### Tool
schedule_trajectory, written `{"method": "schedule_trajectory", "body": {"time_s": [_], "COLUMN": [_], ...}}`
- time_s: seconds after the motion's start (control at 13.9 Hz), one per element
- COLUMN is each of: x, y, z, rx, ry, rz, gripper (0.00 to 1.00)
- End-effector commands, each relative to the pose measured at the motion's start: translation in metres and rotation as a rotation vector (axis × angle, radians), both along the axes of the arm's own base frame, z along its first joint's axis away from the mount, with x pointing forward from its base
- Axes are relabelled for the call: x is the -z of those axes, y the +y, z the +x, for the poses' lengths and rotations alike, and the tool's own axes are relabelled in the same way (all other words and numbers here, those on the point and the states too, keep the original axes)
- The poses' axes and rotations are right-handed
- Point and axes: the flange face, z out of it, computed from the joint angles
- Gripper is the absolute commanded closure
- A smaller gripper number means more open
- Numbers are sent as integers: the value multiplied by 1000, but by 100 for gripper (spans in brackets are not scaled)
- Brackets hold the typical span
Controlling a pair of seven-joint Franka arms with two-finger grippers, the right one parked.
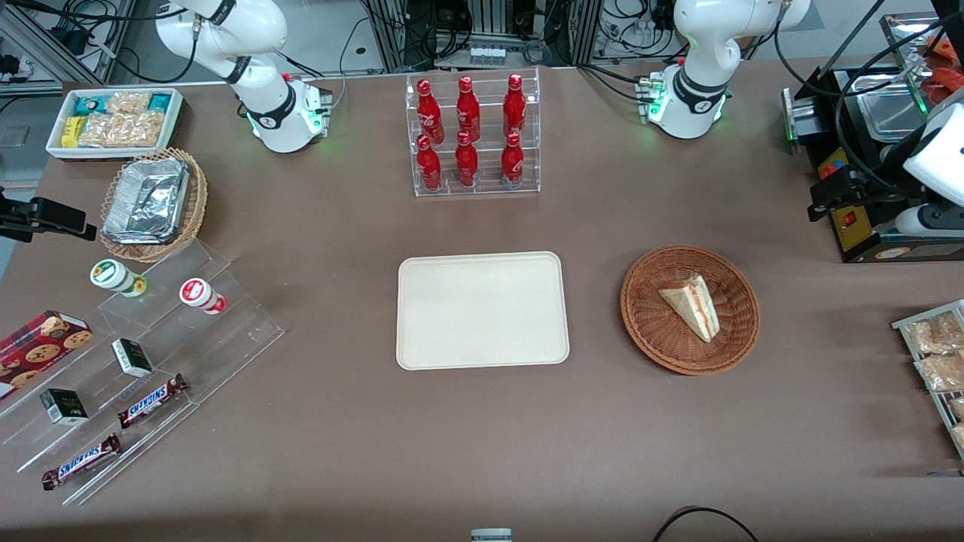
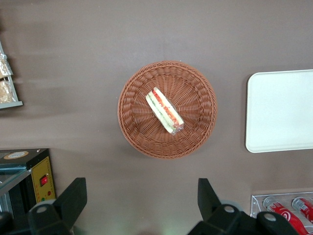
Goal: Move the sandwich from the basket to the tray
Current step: 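Move the left gripper over the wicker basket above the sandwich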
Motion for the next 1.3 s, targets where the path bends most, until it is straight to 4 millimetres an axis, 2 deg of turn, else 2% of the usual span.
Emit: {"method": "schedule_trajectory", "body": {"time_s": [0.0,0.14,0.29,0.72,1.22], "x": [0,3,16,95,191], "y": [0,-1,-3,-10,-11], "z": [-3,-2,2,6,-4], "rx": [9,9,14,21,-32], "ry": [2,5,35,78,64], "rz": [14,15,13,17,25], "gripper": [0,0,0,0,0]}}
